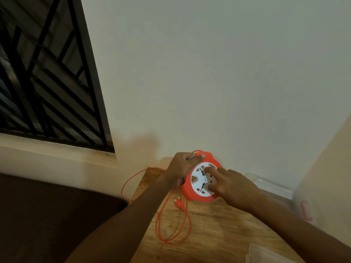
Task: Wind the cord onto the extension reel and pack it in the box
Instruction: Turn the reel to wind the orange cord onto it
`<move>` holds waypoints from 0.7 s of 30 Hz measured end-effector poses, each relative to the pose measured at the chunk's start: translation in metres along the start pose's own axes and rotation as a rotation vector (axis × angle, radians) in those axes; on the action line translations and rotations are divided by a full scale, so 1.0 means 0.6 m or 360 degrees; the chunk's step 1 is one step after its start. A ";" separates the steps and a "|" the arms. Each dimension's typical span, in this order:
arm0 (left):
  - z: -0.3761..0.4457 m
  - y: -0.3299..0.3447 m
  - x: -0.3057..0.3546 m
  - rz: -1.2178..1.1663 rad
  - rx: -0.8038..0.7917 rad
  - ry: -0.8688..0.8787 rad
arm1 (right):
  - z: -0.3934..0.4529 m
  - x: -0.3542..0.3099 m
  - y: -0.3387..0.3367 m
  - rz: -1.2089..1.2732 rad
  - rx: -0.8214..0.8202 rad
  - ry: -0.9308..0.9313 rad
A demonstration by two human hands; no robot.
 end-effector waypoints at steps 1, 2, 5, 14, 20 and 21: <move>-0.002 0.002 0.001 0.0049 -0.0010 0.0002 | -0.002 -0.003 -0.001 -0.0047 0.0011 -0.0054; -0.004 0.003 0.002 0.0088 -0.0020 0.0000 | -0.004 -0.007 0.000 -0.0090 0.0016 -0.0104; -0.009 0.006 0.007 0.0182 -0.0077 -0.0026 | -0.009 -0.018 0.011 -0.0223 -0.0036 -0.0270; -0.008 0.023 0.041 0.0505 -0.0307 0.0047 | -0.004 -0.052 0.028 -0.0435 -0.0264 -0.0339; 0.004 0.011 0.070 0.0551 -0.0277 0.0135 | 0.020 -0.053 0.032 -0.0419 -0.0366 -0.0021; 0.005 0.007 0.071 0.0507 -0.0248 0.0126 | 0.025 -0.049 0.026 -0.0395 -0.0361 0.0028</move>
Point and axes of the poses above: each hand's wrist, its own z-axis towards the middle knuckle, its own y-axis out of the palm, x = y × z, the point moved 9 cm from there along z, towards the middle knuckle, and after that the axes turned 2 degrees about -x, right-handed, at the moved point
